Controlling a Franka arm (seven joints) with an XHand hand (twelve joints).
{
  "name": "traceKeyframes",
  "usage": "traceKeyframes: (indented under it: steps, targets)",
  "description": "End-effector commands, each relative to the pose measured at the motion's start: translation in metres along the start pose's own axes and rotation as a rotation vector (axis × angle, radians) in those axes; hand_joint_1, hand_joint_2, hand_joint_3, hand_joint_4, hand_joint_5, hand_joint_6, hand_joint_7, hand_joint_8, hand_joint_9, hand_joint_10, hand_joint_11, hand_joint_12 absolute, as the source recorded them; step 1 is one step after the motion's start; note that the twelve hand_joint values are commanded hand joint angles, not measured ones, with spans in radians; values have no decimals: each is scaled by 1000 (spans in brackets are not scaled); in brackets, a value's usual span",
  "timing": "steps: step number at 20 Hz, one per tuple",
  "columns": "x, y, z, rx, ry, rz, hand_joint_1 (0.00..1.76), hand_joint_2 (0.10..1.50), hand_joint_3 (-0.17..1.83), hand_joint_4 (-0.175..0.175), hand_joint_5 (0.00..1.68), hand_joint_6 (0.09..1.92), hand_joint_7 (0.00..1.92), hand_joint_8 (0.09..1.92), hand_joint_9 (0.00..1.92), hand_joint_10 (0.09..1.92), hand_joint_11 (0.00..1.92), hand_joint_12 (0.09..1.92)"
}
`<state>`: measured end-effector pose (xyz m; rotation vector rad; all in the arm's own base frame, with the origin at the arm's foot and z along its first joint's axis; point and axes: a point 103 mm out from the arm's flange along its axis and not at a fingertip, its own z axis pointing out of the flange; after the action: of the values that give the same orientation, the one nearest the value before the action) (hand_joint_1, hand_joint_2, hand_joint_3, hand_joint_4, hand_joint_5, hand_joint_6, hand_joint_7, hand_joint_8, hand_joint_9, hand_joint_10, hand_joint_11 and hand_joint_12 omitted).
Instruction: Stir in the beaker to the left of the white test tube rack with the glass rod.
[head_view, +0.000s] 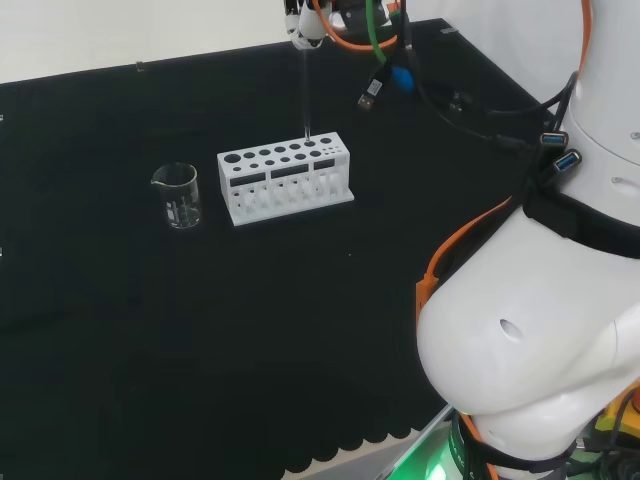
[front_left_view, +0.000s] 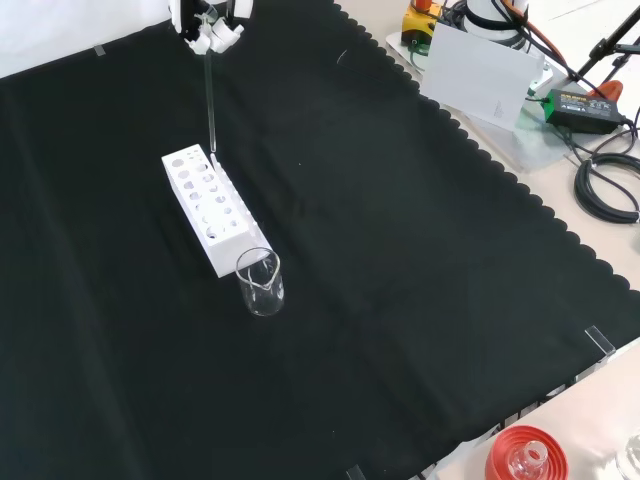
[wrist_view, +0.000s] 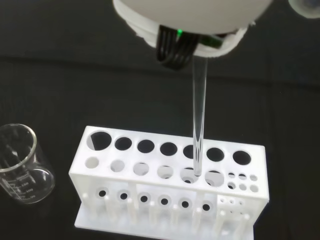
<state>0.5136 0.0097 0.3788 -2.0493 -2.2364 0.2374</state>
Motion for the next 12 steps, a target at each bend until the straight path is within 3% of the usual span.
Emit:
traceKeyframes:
  steps: [1, 7, 12]
  targets:
    - [13, 4, -7, -5, -6, -38, 1332, 622, 699, -175, 1203, 590, 1431, 620, 1787, 254, 1604, 558]
    - [33, 7, -16, -18, 7, -101, 1332, 621, 700, -175, 1205, 588, 1432, 619, 1788, 252, 1604, 558]
    - [53, 6, -24, -24, 56, -115, 1332, 620, 702, -175, 1207, 585, 1434, 615, 1790, 249, 1604, 559]
